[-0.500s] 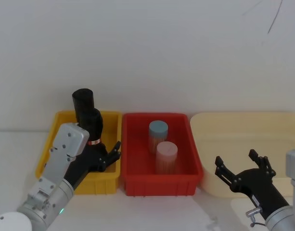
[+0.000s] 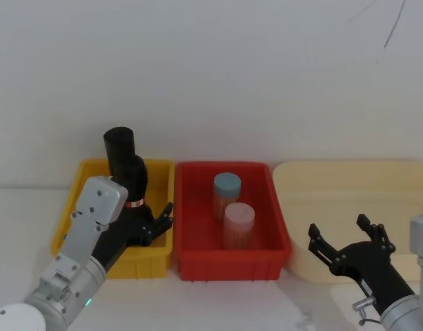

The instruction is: Pick up the garbage bag with the one hand and transfer it to the other hand.

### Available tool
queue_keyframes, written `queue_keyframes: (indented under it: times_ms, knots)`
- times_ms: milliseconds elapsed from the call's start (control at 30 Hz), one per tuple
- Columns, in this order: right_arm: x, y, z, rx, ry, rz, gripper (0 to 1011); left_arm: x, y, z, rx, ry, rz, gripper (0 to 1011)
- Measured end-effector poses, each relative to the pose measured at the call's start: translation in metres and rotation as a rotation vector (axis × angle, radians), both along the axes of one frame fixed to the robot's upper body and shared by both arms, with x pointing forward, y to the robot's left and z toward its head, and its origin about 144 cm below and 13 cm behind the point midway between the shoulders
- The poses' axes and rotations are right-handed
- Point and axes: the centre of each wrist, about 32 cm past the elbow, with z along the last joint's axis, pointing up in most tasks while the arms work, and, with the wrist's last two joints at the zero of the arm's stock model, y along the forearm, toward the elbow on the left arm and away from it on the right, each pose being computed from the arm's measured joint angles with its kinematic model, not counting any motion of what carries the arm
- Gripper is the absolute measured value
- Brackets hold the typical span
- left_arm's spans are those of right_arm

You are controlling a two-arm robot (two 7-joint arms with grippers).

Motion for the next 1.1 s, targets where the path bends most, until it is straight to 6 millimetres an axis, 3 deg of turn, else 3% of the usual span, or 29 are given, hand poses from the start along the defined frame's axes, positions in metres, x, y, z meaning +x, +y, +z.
queue_keyframes:
  times_ms: [1100]
  knots:
    - [0.0,0.0,0.0,0.0,0.0,0.0,1005,0.0,0.0,0.0,0.0,0.0,0.0,1002]
